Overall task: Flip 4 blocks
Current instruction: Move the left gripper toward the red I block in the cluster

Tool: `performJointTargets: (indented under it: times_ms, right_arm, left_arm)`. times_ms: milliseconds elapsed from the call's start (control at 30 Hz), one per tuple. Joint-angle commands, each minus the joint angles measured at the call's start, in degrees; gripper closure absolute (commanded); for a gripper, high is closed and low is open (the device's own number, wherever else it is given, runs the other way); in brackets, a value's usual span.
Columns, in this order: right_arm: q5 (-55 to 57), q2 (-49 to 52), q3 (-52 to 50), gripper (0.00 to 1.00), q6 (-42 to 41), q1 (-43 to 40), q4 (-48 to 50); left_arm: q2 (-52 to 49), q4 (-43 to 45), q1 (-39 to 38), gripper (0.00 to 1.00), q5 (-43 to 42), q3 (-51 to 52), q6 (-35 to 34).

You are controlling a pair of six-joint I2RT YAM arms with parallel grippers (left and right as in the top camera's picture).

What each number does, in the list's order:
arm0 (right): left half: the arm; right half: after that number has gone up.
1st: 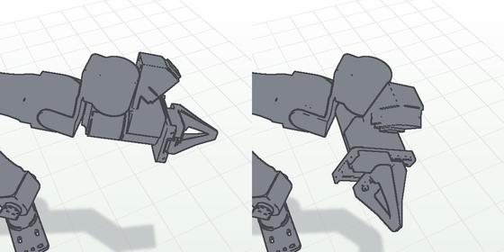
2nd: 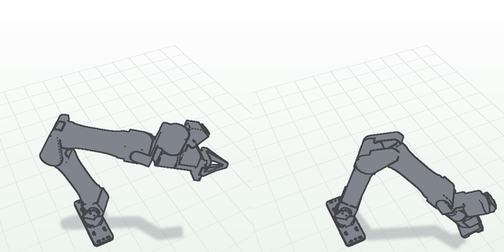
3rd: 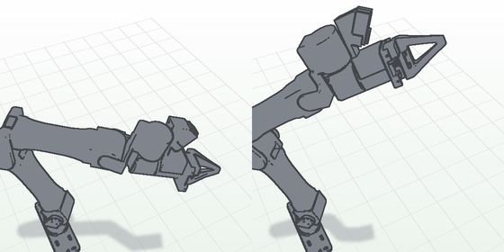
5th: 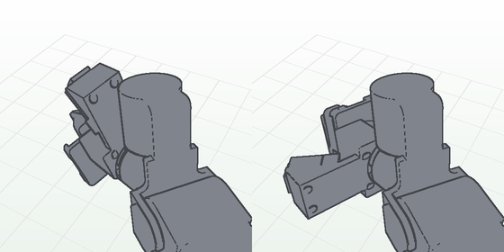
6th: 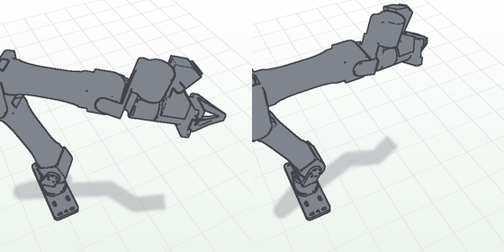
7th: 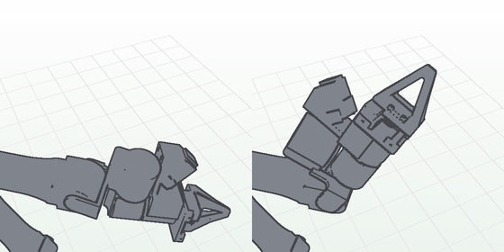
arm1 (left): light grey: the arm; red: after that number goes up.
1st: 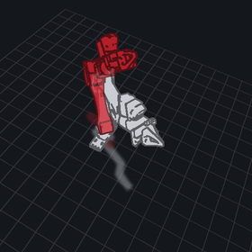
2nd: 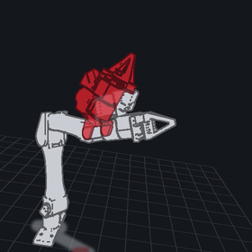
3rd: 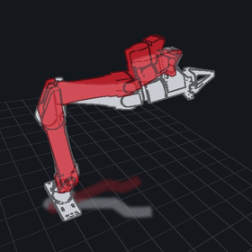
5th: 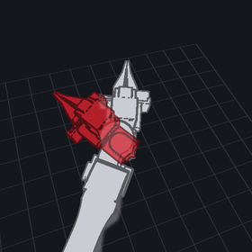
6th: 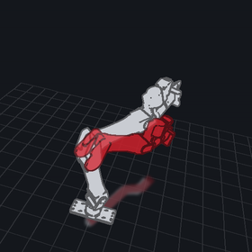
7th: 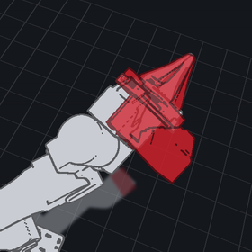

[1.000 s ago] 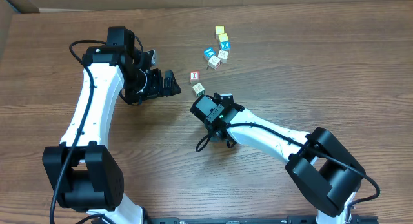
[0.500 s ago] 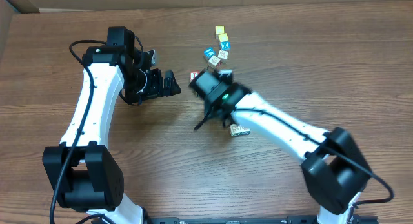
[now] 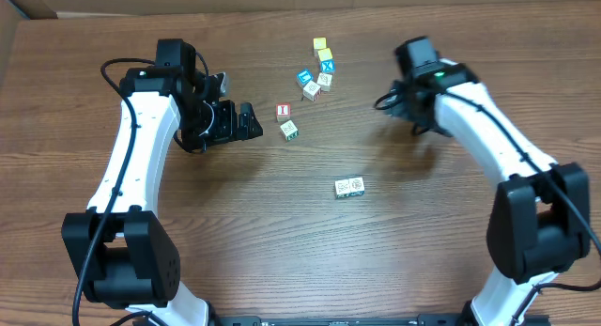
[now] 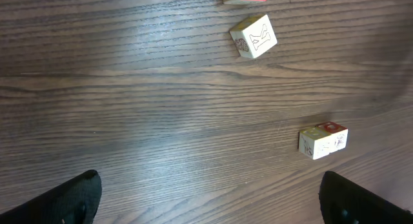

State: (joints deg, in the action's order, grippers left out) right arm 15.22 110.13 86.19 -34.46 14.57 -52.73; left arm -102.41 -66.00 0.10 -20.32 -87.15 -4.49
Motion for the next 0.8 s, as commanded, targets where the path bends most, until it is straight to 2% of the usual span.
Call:
performJointTargets:
  times_ms: [0,200,333,500,733,767]
  right_arm:
    - [0.15,-1.46,0.83,0.0,0.44,-2.93,0.13]
    - [0.15,-1.46,0.83,0.0,0.42,-7.08,0.11]
    - [0.15,-1.46,0.83,0.0,0.42,-7.67,0.11]
    - [0.15,-1.46,0.83,0.0,0.44,-7.67,0.11]
    - [0.15,-1.46,0.83,0.0,0.42,-7.67,0.11]
    - [0.15,-1.46,0.83,0.0,0.42,-7.67,0.11]
  left_arm:
    - [-0.76,0.09,0.26,0.0,0.42,-1.14,-0.83]
    - [-0.76,0.09,0.26,0.0,0.39,-1.14,-0.83]
    - [-0.76,3.91,0.26,0.0,0.09,-1.14,-1.18]
    - [-0.85,5.01,-0.09,0.0,-3.65,-1.05,-11.23]
    - [-1.09,5.05,-5.16,0.01,-1.9,-0.92,-15.61]
    - [-1.09,5.2,-6.43,0.06,0.11,-0.79,-16.87]
